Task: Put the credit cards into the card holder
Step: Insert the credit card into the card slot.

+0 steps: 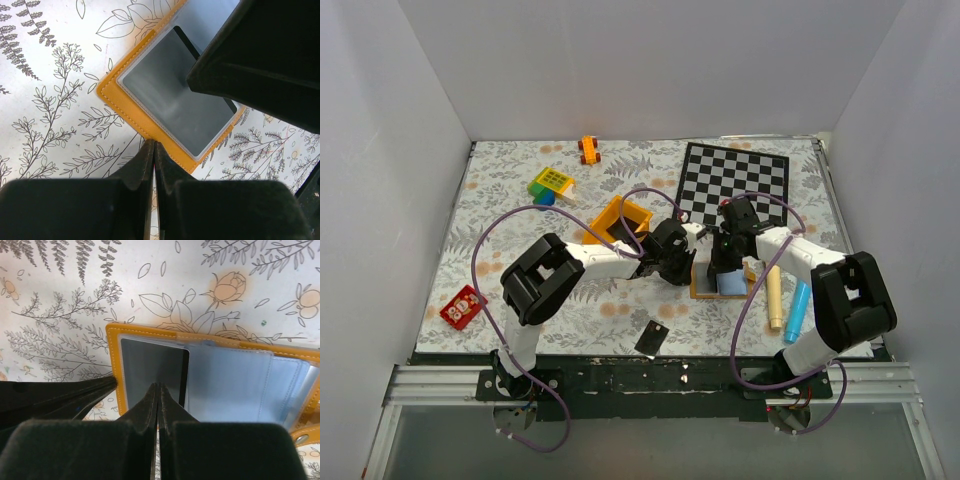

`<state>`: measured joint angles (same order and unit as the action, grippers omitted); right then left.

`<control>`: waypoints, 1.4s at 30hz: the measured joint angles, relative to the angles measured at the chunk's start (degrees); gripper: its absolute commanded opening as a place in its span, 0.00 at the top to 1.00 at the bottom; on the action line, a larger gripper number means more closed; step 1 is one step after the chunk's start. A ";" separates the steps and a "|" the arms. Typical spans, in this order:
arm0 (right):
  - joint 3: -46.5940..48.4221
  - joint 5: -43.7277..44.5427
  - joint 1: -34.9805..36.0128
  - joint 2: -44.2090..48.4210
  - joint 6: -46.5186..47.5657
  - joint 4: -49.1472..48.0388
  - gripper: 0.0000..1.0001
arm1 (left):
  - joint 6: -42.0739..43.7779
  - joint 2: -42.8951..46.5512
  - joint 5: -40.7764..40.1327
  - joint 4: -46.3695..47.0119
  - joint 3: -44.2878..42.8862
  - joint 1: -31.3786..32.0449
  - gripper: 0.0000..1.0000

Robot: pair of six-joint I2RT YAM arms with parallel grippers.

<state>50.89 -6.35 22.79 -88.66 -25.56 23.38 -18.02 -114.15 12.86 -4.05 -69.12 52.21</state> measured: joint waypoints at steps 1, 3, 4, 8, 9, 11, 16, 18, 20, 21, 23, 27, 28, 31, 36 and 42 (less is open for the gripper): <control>0.00 0.44 0.02 0.00 -0.02 0.11 0.99 | 0.00 0.00 0.02 0.02 0.00 0.00 1.00; 0.00 2.71 0.11 0.26 -0.22 0.81 0.99 | 0.00 0.00 0.02 0.00 0.00 0.00 1.00; 0.00 3.82 0.17 0.52 -0.35 1.16 0.99 | 0.00 0.00 0.02 0.00 0.00 0.00 1.00; -0.07 10.54 0.17 3.08 -1.70 3.98 0.99 | 0.00 0.00 0.02 0.02 0.00 0.00 1.00; -0.13 11.85 0.17 3.85 -2.03 4.50 0.99 | 0.02 0.00 0.02 0.00 0.00 0.00 1.00; -0.31 15.10 0.17 5.86 -2.91 5.75 0.99 | 0.00 0.00 0.02 0.00 0.00 0.00 1.00; -0.98 19.91 0.17 7.80 -4.20 7.58 0.99 | 0.02 0.00 0.02 0.00 0.00 0.00 1.00; -1.01 21.07 0.17 7.34 -4.37 8.26 0.99 | 0.02 0.00 0.02 0.02 0.00 0.00 1.00; -1.01 21.79 0.17 6.29 -4.46 8.37 0.99 | 0.02 0.00 0.02 0.00 0.00 0.00 1.00; -1.03 21.97 0.17 5.60 -4.46 8.37 0.99 | 0.02 0.00 0.02 0.02 0.00 0.00 1.00; -1.09 22.01 0.17 4.20 -4.37 8.26 0.99 | 0.02 0.00 0.02 0.02 0.00 0.00 1.00; -1.11 21.05 0.17 2.05 -4.11 8.17 0.99 | 0.02 0.00 0.02 0.02 0.00 0.00 1.00; -1.11 20.81 0.17 1.60 -4.04 8.13 0.99 | 0.02 0.00 0.02 0.02 0.00 0.00 1.00; -1.11 20.09 0.15 0.94 -3.78 7.82 0.99 | 0.02 0.00 0.02 0.02 0.00 0.00 1.00; -1.11 17.46 0.07 0.94 -3.17 7.17 0.99 | 0.02 0.00 0.04 0.00 0.00 0.00 1.00; -1.18 13.97 0.04 1.03 -3.10 5.57 0.99 | 0.02 0.00 0.02 0.00 0.00 0.00 1.00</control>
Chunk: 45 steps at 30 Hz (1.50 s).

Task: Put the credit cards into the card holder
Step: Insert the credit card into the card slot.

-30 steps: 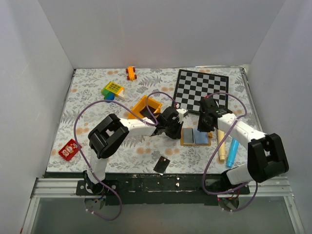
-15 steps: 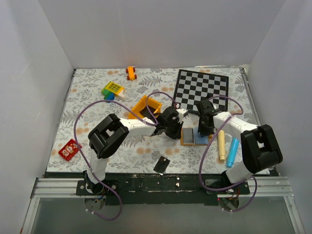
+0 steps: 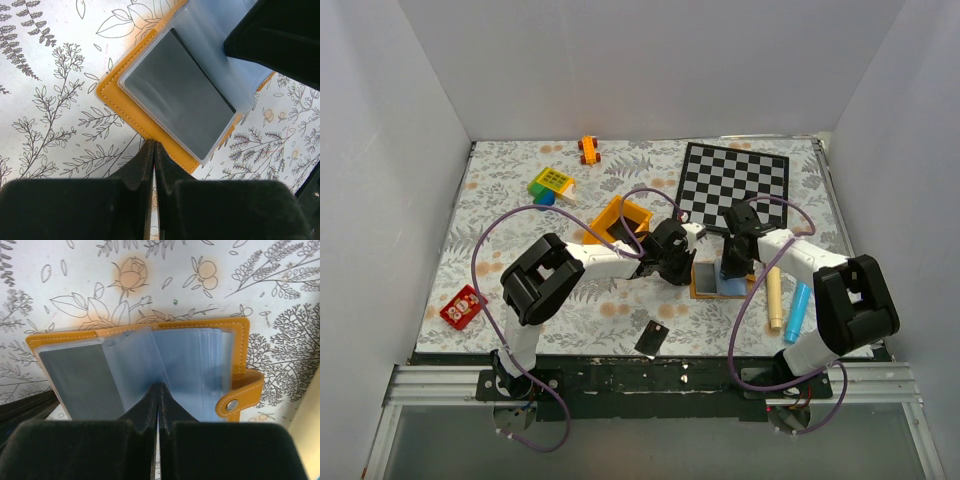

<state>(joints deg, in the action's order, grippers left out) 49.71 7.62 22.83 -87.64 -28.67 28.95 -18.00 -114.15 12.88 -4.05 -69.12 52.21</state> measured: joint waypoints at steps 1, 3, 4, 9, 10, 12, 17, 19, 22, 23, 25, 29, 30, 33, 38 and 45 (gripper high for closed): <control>-0.04 -0.57 0.00 0.11 -0.04 -0.37 0.99 | 0.00 0.00 0.00 0.00 0.00 0.00 1.00; -0.13 -1.92 0.00 0.42 -0.02 -1.05 0.99 | 0.00 0.00 0.00 0.00 0.00 0.00 1.00; -0.24 -2.69 0.00 0.50 -0.04 -1.64 0.99 | 0.00 0.00 0.00 0.00 0.00 0.00 1.00; -0.76 -7.21 0.02 0.59 -0.17 -4.07 0.99 | 0.00 0.00 0.00 0.02 0.00 0.00 1.00; -0.83 -8.13 0.02 0.59 -0.26 -4.33 0.99 | 0.00 0.00 0.00 0.02 0.00 0.00 1.00; -0.85 -9.35 0.02 0.61 -0.31 -4.94 0.99 | 0.00 0.00 0.00 0.00 0.00 0.00 1.00; -0.87 -12.76 0.02 0.63 -0.28 -6.64 0.99 | 0.00 0.00 0.00 0.02 0.00 0.00 1.00; -0.87 -14.84 0.02 0.63 -0.28 -7.69 0.99 | 0.00 0.00 0.00 0.00 0.00 0.00 1.00; -0.87 -18.71 0.02 0.61 -0.24 -9.53 0.99 | 0.00 0.00 0.00 0.02 0.00 0.00 1.00; -0.87 -20.22 0.02 0.52 -0.22 -10.25 0.99 | 0.00 0.00 0.00 0.02 0.00 0.00 1.00; -0.87 -23.47 0.02 0.17 -0.11 -11.76 0.99 | 0.00 0.00 -0.02 0.02 0.00 0.00 1.00; -2.01 -26.95 -0.42 0.07 -0.48 -14.29 0.99 | -0.22 0.00 -0.04 0.00 0.00 -0.07 1.00; -2.32 -27.04 -0.42 0.39 -0.48 -14.51 0.99 | -0.22 0.00 -0.02 0.00 0.00 -0.07 1.00; -2.64 -23.02 -0.04 3.26 -0.59 -13.14 0.99 | -0.17 0.00 -0.02 0.07 0.00 0.02 1.00; -1.31 -4.72 0.07 8.22 -1.97 -6.36 0.99 | -0.13 0.00 -0.02 0.07 0.00 0.04 1.00; -0.74 8.85 -0.94 6.12 -4.66 1.20 0.99 | -0.07 0.02 -0.17 0.17 0.09 0.04 1.00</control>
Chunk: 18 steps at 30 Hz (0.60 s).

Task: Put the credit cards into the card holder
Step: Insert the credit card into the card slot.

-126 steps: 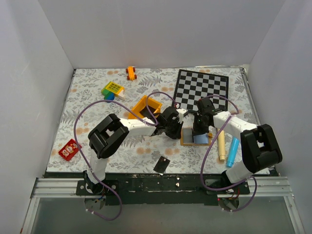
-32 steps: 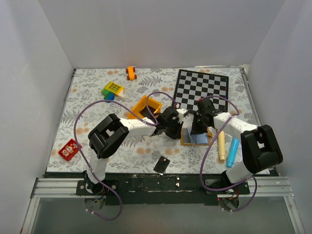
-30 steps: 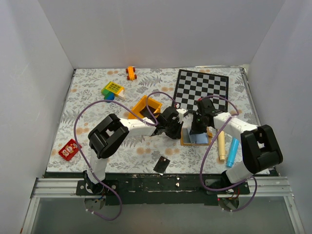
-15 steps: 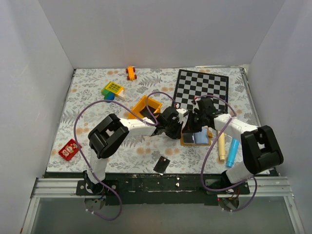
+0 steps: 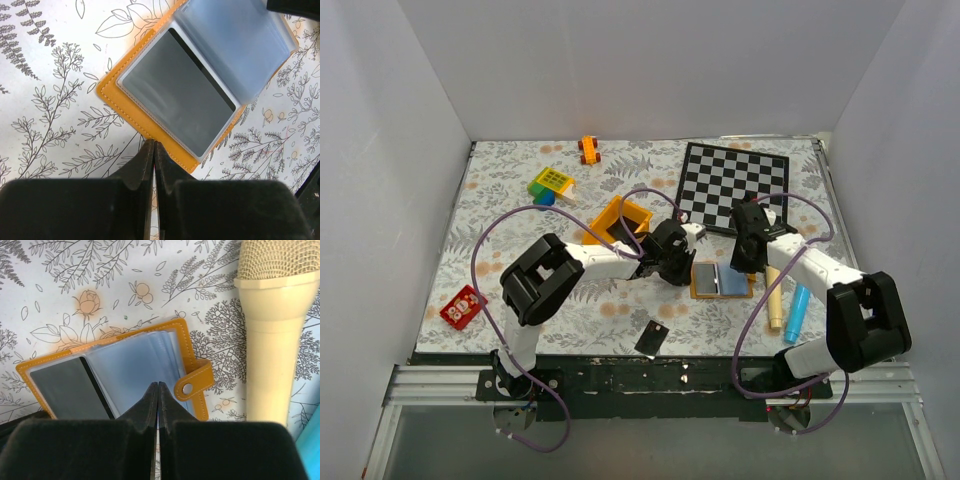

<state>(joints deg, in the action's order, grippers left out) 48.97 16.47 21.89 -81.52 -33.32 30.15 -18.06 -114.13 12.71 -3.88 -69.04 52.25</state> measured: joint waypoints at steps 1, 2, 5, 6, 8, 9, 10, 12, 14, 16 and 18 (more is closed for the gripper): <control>-0.02 0.61 -0.04 -0.09 -0.26 0.46 0.99 | 0.00 0.15 -0.15 0.09 0.17 0.00 1.00; -0.04 1.14 -0.07 -0.09 -0.50 0.68 0.99 | 0.02 0.44 -0.33 0.09 0.48 0.00 1.00; -0.04 2.05 -0.13 -0.15 -0.83 1.09 0.99 | 0.11 1.77 -1.42 -0.50 1.49 0.02 1.00; -0.04 2.27 -0.15 -0.24 -0.83 1.16 0.99 | 0.20 2.12 -1.66 -0.68 1.53 0.04 1.00; -0.04 2.54 -0.28 -0.96 -0.79 1.25 0.99 | 0.46 2.51 -1.86 -0.70 1.44 0.04 1.00; -0.04 2.51 -0.37 -1.64 -0.76 1.25 0.99 | 0.55 2.56 -1.86 -0.83 1.22 0.04 1.00; -0.04 2.45 -0.42 -2.25 -0.72 1.25 0.99 | 0.59 2.56 -1.81 -0.96 0.94 0.04 1.00; -0.04 2.10 -0.50 -3.65 -0.55 1.25 0.99 | 0.57 2.56 -1.75 -1.11 0.55 0.04 1.00; -0.04 1.40 -0.50 -4.39 -0.42 1.22 0.99 | 0.52 2.56 -1.62 -1.07 0.39 0.07 1.00; -0.04 0.79 -0.50 -4.66 -0.22 1.03 0.99 | 0.50 2.56 -1.57 -1.07 0.39 0.07 1.00; -0.04 0.00 -0.50 -5.01 0.15 0.81 0.99 | 0.50 2.56 -1.55 -1.05 0.39 0.09 1.00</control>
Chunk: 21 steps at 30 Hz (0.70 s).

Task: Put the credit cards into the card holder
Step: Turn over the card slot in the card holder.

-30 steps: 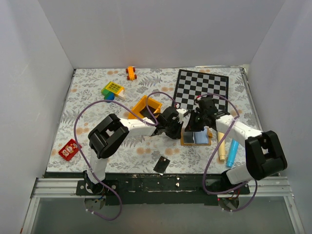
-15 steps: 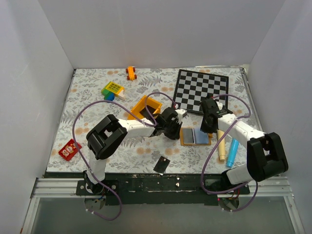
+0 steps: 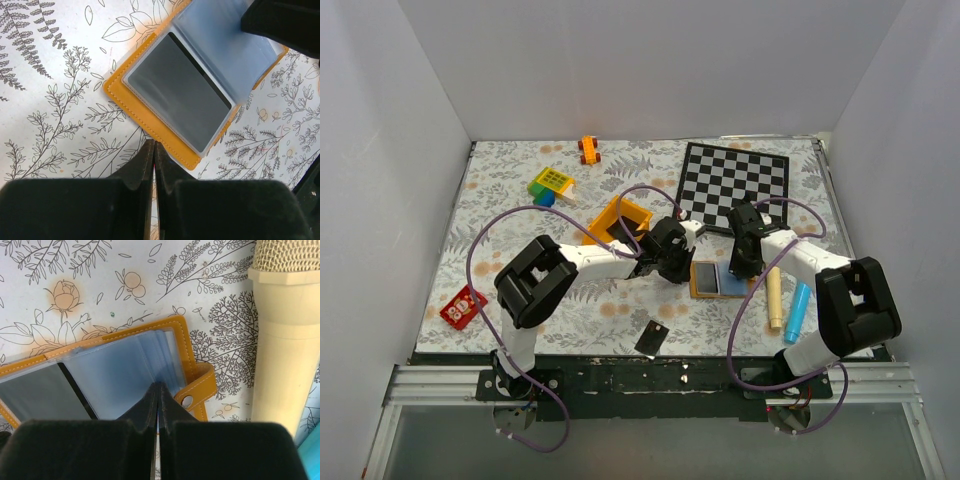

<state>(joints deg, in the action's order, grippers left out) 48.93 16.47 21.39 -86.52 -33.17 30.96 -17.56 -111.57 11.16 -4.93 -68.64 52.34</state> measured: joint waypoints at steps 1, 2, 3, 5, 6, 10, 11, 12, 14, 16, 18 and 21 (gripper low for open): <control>0.00 -0.28 0.00 -0.13 0.17 -0.13 0.99 | 0.00 0.00 -0.02 0.02 0.00 0.00 1.00; 0.00 -0.57 0.00 -0.20 0.26 -0.28 0.99 | 0.00 0.00 0.00 0.02 0.00 0.00 1.00; 0.00 -0.81 0.00 -0.20 0.35 -0.44 0.99 | 0.00 0.00 0.00 0.00 0.00 0.00 1.00; 0.00 -1.38 -0.02 -0.20 0.42 -0.79 0.99 | -0.02 -0.07 0.22 -0.04 -0.11 0.00 1.00; 0.00 -1.53 -0.04 -0.20 0.44 -0.87 0.99 | -0.02 -0.11 0.31 -0.02 -0.24 0.00 1.00; 0.00 -2.05 -0.04 -0.22 0.57 -1.07 0.99 | -0.07 -0.52 0.85 0.11 -1.07 0.00 1.00; 0.00 -2.16 -0.04 -0.22 0.59 -1.09 0.99 | -0.07 -0.52 0.92 0.15 -1.22 0.00 1.00; 0.00 -2.34 -0.04 -0.22 0.59 -1.14 0.99 | -0.07 -0.52 1.01 0.17 -1.38 0.00 1.00; 0.00 -2.80 -0.04 -0.22 0.61 -1.22 0.99 | -0.04 -0.55 1.22 0.26 -1.66 0.00 1.00; 0.00 -3.54 -0.04 -0.22 0.61 -1.51 0.99 | -0.04 -0.61 1.42 0.33 -1.75 0.00 1.00; 0.00 -4.46 -0.04 -0.22 0.66 -1.97 0.99 | -0.09 -0.87 1.55 0.39 -1.81 0.00 1.00; 0.00 -5.60 -0.04 -0.20 0.72 -2.64 0.99 | -0.28 -1.60 1.79 0.57 -1.81 0.00 1.00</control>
<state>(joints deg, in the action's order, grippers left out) 48.93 10.87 21.34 -86.72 -32.45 28.32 -17.85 -113.16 12.95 -4.36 -70.46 52.34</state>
